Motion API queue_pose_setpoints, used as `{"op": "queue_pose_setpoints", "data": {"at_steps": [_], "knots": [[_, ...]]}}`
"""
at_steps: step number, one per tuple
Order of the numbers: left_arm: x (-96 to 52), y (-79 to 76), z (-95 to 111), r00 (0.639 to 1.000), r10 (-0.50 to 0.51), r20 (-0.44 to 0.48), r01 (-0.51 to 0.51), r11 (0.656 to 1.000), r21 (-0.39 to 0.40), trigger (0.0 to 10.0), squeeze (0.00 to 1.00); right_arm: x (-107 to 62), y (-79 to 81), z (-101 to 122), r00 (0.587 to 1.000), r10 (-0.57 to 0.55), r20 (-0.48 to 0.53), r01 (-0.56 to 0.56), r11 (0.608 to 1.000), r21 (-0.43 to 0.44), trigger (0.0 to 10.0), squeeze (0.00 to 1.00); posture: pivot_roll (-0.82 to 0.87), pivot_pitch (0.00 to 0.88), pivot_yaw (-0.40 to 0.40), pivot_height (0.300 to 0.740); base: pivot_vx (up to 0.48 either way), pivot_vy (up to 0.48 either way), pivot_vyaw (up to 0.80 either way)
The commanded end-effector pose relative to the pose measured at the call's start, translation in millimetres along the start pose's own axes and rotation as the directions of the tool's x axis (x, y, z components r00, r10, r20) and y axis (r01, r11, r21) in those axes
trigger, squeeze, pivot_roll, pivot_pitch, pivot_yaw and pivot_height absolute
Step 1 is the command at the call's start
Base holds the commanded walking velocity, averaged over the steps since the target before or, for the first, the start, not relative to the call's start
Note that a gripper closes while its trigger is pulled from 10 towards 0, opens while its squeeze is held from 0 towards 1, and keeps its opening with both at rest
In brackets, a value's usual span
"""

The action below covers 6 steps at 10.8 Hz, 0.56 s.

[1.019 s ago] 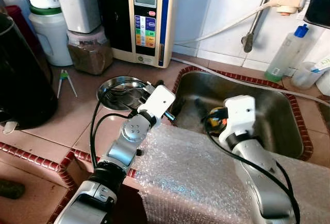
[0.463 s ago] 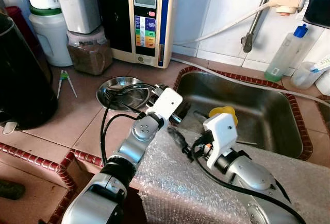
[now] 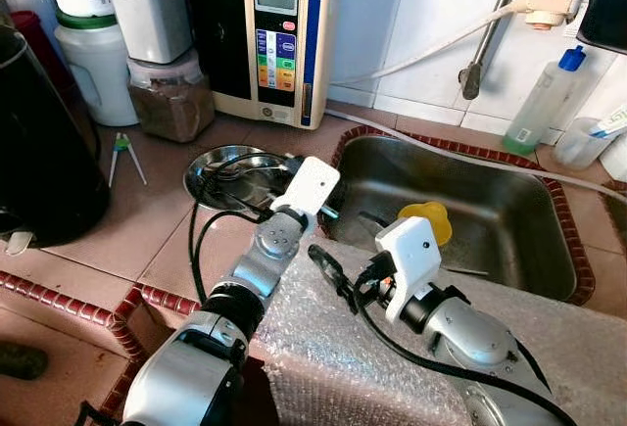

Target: Kitchen organization

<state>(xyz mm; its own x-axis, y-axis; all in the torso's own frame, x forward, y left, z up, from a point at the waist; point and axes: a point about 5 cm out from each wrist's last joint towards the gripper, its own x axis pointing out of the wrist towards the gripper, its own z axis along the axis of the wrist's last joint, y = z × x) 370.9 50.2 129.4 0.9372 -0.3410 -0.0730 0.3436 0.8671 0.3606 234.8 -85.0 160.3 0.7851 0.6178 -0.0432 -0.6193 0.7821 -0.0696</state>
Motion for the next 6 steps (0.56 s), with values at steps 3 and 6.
{"op": "queue_pose_setpoints", "data": {"at_steps": [3,6], "knots": [[2.4,9.5,-5,0.998,0.034,-0.057,-0.033,0.999,0.015,6.6,0.0,-2.1,1.8,5,1.0,0.005,0.011,-0.005,1.0,-0.016,10.0,0.0,0.05,0.0,-0.036,0.74,0.0,0.0,0.0],[0.7,16.0,-13,0.995,0.035,-0.097,-0.033,0.999,0.019,0.0,0.0,-1.0,2.3,4,1.0,0.007,0.004,-0.007,1.0,-0.024,10.0,0.0,0.06,0.0,-0.037,0.74,0.0,0.0,0.0]]}}
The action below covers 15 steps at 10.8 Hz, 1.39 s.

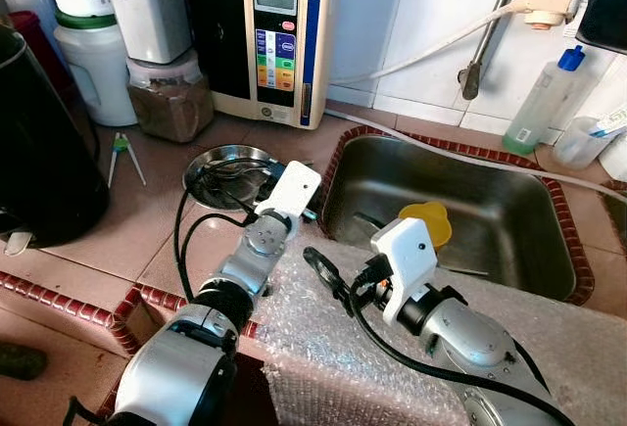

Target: Kitchen organization

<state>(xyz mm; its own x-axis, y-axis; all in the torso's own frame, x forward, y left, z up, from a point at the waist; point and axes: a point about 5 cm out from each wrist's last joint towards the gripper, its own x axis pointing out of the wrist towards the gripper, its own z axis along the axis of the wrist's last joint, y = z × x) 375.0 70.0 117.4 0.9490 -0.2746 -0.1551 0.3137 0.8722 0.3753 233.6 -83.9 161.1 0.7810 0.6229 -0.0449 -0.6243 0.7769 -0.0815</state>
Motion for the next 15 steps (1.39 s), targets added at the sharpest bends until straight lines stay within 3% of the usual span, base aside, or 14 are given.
{"op": "queue_pose_setpoints", "data": {"at_steps": [1,6,7,10,11,12,13,14,15], "knots": [[2.0,3.6,4,1.0,0.005,-0.002,-0.005,1.0,0.002,0.0,0.0,-0.5,0.7,3,1.0,0.0,0.004,0.0,1.0,-0.012,10.0,0.0,0.06,0.0,-0.038,0.74,0.0,0.0,0.0],[-6.6,36.9,-12,0.999,-0.035,-0.005,0.035,0.999,0.004,0.4,0.0,0.7,-2.7,1,1.0,-0.011,-0.004,0.011,0.999,-0.03,10.0,0.0,0.09,0.0,-0.044,0.74,0.0,0.0,0.0],[-11.6,48.7,-10,0.996,-0.073,0.044,0.072,0.997,0.029,1.8,0.0,1.5,-4.2,1,1.0,-0.013,-0.004,0.013,0.999,-0.036,10.0,0.0,0.09,0.0,-0.048,0.74,0.0,0.0,0.0],[-26.6,68.0,-16,0.988,-0.125,0.087,0.115,0.987,0.113,2.3,0.0,1.9,-7.8,0,1.0,-0.02,-0.008,0.019,0.999,-0.044,10.0,0.0,0.11,0.0,-0.054,0.74,0.0,0.0,0.0],[-31.0,75.3,-18,0.989,-0.117,0.094,0.106,0.987,0.117,3.5,0.0,2.7,-9.6,-1,1.0,-0.021,-0.011,0.02,0.999,-0.048,10.0,0.0,0.11,0.0,-0.057,0.74,0.0,0.0,0.0],[-32.8,77.2,-17,0.988,-0.118,0.102,0.107,0.988,0.115,3.9,0.0,3.0,-10.2,-2,1.0,-0.021,-0.012,0.021,0.999,-0.051,10.0,0.0,0.11,0.0,-0.057,0.74,0.0,0.0,0.0],[-36.3,77.3,-13,0.981,-0.137,0.135,0.12,0.985,0.128,10.0,0.0,3.1,-10.7,-2,1.0,-0.024,-0.012,0.023,0.998,-0.052,10.0,0.0,0.11,0.0,-0.057,0.74,0.0,0.0,0.0],[-38.2,73.7,-9,0.972,-0.166,0.169,0.153,0.984,0.087,10.0,1.0,3.0,-11.6,-3,1.0,-0.025,-0.015,0.024,0.998,-0.054,10.0,0.0,0.11,0.0,-0.059,0.74,0.0,0.0,0.0],[-38.8,69.7,-2,0.959,-0.178,0.22,0.166,0.983,0.075,10.0,1.0,2.9,-12.1,-4,1.0,-0.025,-0.018,0.024,0.998,-0.058,10.0,0.0,0.11,0.0,-0.061,0.74,0.0,0.0,0.0]]}}
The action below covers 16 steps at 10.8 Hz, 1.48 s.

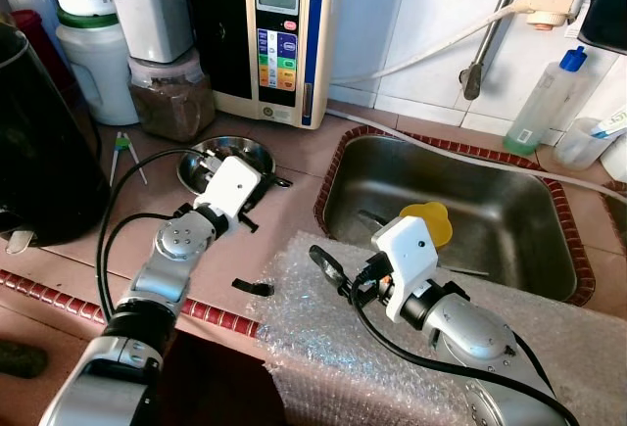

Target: Kitchen organization

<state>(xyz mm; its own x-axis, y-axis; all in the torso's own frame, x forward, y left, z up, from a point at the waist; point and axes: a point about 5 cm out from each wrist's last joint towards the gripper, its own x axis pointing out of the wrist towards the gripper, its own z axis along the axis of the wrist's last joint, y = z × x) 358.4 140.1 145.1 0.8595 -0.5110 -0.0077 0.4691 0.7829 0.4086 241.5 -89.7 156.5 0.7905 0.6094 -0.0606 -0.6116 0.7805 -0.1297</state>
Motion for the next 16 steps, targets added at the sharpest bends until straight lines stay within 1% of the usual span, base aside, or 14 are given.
{"op": "queue_pose_setpoints", "data": {"at_steps": [1,2,3,4,6,7,9,11,12,13,14,15,16], "knots": [[1.6,-2.6,12,0.997,-0.017,0.075,0.015,1.0,0.017,10.0,1.0,0.2,-3.8,0,1.0,-0.011,-0.003,0.01,1.0,-0.017,10.0,0.0,0.11,0.0,-0.061,0.74,0.0,0.0,0.0],[1.2,-6.9,19,0.992,-0.028,0.125,0.027,1.0,0.006,10.0,1.0,-0.1,-4.3,-1,1.0,-0.012,-0.004,0.011,1.0,-0.018,10.0,0.0,0.11,0.0,-0.063,0.74,0.0,0.0,0.0],[-0.7,-11.5,27,0.977,-0.017,0.212,0.019,1.0,-0.011,10.0,1.0,-0.4,-4.9,-2,1.0,-0.012,-0.006,0.012,1.0,-0.02,10.0,0.0,0.11,0.0,-0.063,0.74,0.0,0.0,0.0],[-0.5,-22.4,26,0.973,-0.047,0.228,0.052,0.999,-0.014,10.0,1.0,-0.7,-4.5,-4,1.0,-0.007,-0.013,0.007,1.0,-0.017,10.0,0.0,0.11,0.0,-0.065,0.74,0.0,0.0,0.0],[2.0,-40.2,22,0.971,-0.097,0.218,0.1,0.995,-0.004,10.0,1.0,-0.2,-3.6,-5,1.0,0.0,-0.02,0.0,1.0,-0.005,10.0,0.0,0.11,0.0,-0.067,0.74,0.0,0.0,0.0],[4.4,-46.5,21,0.969,-0.118,0.217,0.122,0.993,-0.002,10.0,1.0,-0.2,-3.0,-5,1.0,0.002,-0.022,-0.002,1.0,-0.002,10.0,0.0,0.11,0.0,-0.069,0.74,0.0,0.0,0.0],[10.1,-51.7,19,0.969,-0.118,0.216,0.12,0.993,0.001,10.0,1.0,-1.6,-3.2,-6,1.0,0.001,-0.024,-0.001,1.0,-0.002,10.0,0.0,0.1,0.0,-0.067,0.74,0.0,0.0,0.0],[15.3,-56.1,18,0.974,-0.093,0.205,0.09,0.996,0.027,10.0,1.0,-2.7,-2.2,-5,1.0,-0.004,-0.025,0.004,1.0,0.0,10.0,0.0,0.09,0.0,-0.061,0.74,0.0,0.0,0.0],[18.9,-56.9,14,0.984,-0.062,0.168,0.053,0.997,0.056,10.0,1.0,-3.5,-0.7,-5,1.0,-0.005,-0.024,0.005,1.0,0.002,10.0,0.0,0.08,0.0,-0.058,0.74,0.0,0.0,0.0],[20.9,-55.7,13,0.988,-0.032,0.154,0.022,0.997,0.069,10.0,1.0,-3.9,0.1,-4,1.0,-0.006,-0.024,0.006,1.0,0.003,10.0,0.0,0.08,0.0,-0.058,0.74,0.0,0.0,0.0],[25.9,-54.1,11,0.991,0.012,0.131,-0.024,0.996,0.085,10.0,1.0,-4.4,0.5,-3,1.0,-0.01,-0.021,0.01,1.0,0.004,10.0,0.0,0.07,0.0,-0.056,0.74,0.0,0.0,0.0],[28.6,-54.6,12,0.992,0.02,0.124,-0.032,0.995,0.093,10.0,0.32,-4.7,1.1,-3,1.0,-0.01,-0.021,0.01,1.0,0.004,10.0,0.0,0.07,0.0,-0.056,0.74,0.0,0.0,0.0],[30.7,-54.9,11,0.994,0.027,0.109,-0.039,0.993,0.11,10.0,0.0,-5.0,1.4,-3,1.0,-0.011,-0.023,0.011,1.0,0.004,10.0,0.0,0.07,0.0,-0.055,0.74,0.0,0.0,0.0]]}}
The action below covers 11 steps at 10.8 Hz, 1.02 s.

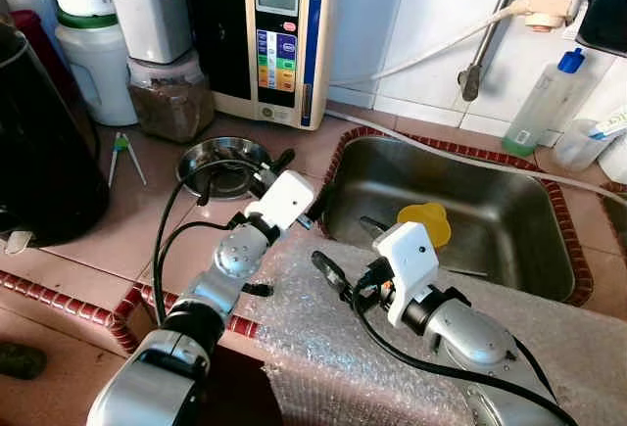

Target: Kitchen organization

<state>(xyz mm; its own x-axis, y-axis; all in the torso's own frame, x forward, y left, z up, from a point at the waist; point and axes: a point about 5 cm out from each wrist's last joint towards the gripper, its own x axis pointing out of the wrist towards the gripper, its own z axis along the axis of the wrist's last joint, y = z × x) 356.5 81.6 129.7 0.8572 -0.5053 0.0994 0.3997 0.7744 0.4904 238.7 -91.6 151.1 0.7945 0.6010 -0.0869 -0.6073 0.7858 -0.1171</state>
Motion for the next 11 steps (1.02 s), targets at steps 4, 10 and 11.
{"op": "queue_pose_setpoints", "data": {"at_steps": [4,10,11], "knots": [[6.4,-0.2,-8,0.996,0.017,-0.092,-0.009,0.996,0.093,10.0,0.0,-1.6,2.0,5,1.0,-0.002,0.008,0.002,1.0,-0.002,10.0,0.0,0.06,0.0,-0.051,0.74,0.0,0.0,0.0],[5.3,1.3,-24,0.968,0.007,-0.249,0.016,0.996,0.089,2.3,0.0,-1.3,2.3,5,1.0,-0.007,0.006,0.007,1.0,0.001,10.0,0.0,0.06,0.0,-0.044,0.74,0.0,0.0,0.0],[6.2,4.7,-23,0.969,0.031,-0.244,-0.011,0.996,0.083,1.4,0.0,-1.7,1.9,5,1.0,-0.009,0.005,0.009,1.0,0.001,10.0,0.0,0.06,0.0,-0.044,0.74,0.0,0.0,0.0]]}}
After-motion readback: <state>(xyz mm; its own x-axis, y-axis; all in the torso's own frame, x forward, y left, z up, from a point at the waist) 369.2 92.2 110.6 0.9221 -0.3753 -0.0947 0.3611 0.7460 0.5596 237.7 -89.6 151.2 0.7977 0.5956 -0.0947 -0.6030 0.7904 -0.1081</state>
